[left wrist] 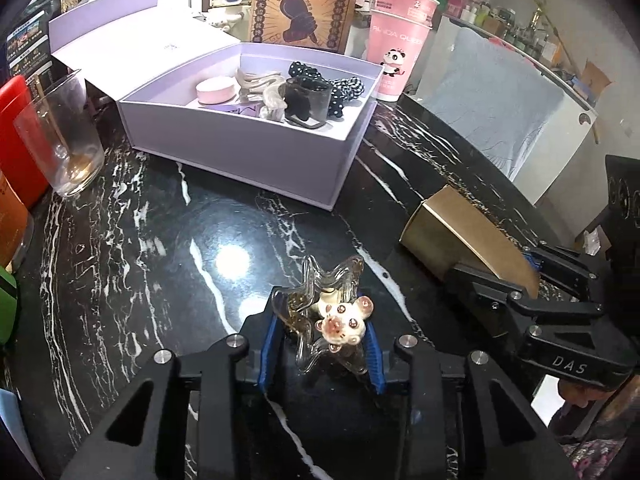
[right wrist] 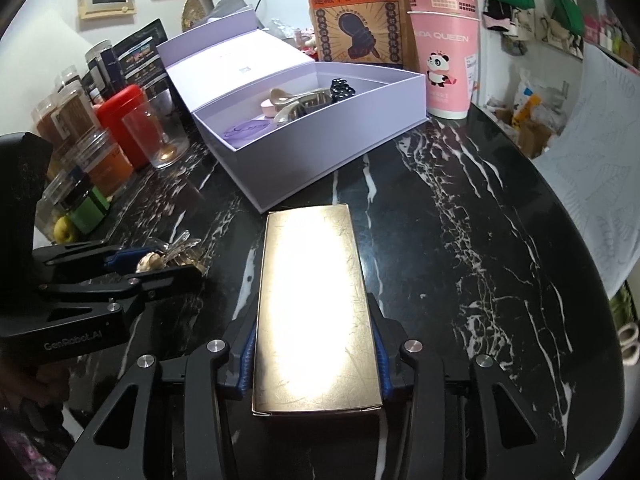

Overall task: Organize rigid objects
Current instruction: 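Lift the gold block and glass star ornament and carry them over the lavender box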

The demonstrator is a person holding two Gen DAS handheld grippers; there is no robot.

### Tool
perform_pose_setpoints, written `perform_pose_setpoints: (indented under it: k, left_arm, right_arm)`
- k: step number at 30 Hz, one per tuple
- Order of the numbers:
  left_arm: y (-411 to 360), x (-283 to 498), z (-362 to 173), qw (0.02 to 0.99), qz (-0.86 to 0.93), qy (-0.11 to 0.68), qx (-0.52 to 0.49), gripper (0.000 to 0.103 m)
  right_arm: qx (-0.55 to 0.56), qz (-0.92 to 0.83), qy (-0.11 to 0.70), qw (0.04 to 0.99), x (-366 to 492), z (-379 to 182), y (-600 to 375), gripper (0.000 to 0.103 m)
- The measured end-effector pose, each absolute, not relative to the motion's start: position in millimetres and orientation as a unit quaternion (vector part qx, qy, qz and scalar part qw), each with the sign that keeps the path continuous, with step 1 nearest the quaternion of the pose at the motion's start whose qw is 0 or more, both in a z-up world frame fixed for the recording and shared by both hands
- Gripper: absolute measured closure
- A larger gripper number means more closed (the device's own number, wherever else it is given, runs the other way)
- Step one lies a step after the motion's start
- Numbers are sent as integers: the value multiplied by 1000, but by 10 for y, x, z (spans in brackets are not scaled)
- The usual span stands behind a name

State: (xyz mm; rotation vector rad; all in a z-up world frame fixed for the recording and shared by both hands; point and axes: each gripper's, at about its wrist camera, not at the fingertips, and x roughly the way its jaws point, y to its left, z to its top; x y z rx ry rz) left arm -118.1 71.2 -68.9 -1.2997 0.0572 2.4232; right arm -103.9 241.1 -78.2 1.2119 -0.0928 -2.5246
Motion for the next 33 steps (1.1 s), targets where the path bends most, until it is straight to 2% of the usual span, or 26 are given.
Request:
perform_pose_setpoints:
  k: [33]
  left_arm:
    - [712, -1088, -176, 196, 881, 4, -431, 68]
  right_arm:
    - [395, -892, -10, 219, -822, -324, 2361, 59]
